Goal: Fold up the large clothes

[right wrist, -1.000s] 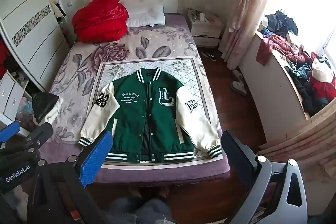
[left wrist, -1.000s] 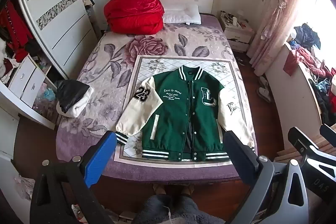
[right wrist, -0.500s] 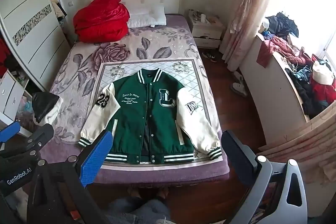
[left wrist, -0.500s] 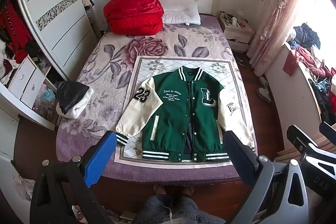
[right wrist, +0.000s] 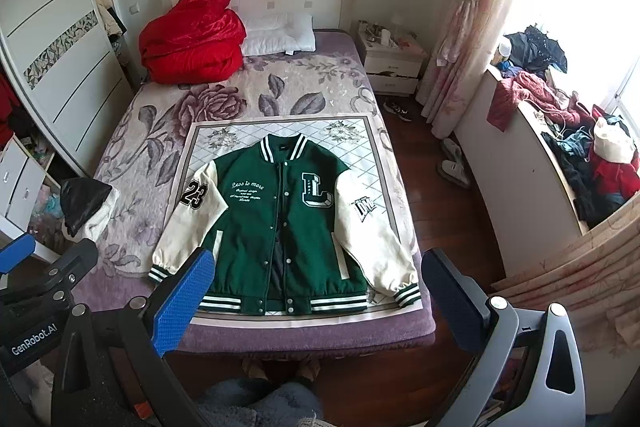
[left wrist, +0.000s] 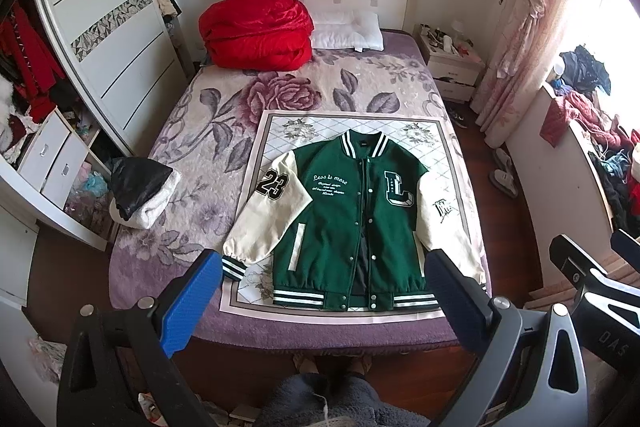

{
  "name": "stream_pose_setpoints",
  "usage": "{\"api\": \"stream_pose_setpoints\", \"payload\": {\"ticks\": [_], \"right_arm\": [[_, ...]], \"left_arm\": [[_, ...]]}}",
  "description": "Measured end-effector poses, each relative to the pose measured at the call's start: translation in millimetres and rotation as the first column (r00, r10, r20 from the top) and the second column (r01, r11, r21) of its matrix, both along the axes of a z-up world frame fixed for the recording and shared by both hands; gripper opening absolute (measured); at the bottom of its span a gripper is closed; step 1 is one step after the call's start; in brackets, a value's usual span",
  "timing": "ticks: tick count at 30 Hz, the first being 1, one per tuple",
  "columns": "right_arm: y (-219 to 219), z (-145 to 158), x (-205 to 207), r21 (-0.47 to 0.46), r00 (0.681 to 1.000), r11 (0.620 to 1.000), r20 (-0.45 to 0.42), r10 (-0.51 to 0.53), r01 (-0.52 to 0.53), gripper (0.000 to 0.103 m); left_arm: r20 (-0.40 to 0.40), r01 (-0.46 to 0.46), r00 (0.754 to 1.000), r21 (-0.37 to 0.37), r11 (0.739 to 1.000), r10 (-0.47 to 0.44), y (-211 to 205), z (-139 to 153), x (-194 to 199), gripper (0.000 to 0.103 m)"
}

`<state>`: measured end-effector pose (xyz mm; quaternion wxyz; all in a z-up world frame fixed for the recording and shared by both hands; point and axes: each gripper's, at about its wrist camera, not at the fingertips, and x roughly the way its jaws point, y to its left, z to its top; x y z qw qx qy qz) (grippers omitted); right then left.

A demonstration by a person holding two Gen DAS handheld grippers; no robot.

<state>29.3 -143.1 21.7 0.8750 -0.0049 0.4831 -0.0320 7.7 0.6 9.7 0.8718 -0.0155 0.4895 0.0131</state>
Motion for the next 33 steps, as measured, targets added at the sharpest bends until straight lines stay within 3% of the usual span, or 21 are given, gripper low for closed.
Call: {"api": "stream_pose_setpoints", "payload": {"ticks": [33], "right_arm": [[-4, 6, 1, -0.003, 1.0, 1.0, 0.01, 0.005, -0.005, 0.103]], "left_arm": [[0.015, 0.001, 1.0, 0.003, 1.0, -0.001, -1, 11, 0, 0.103]]}}
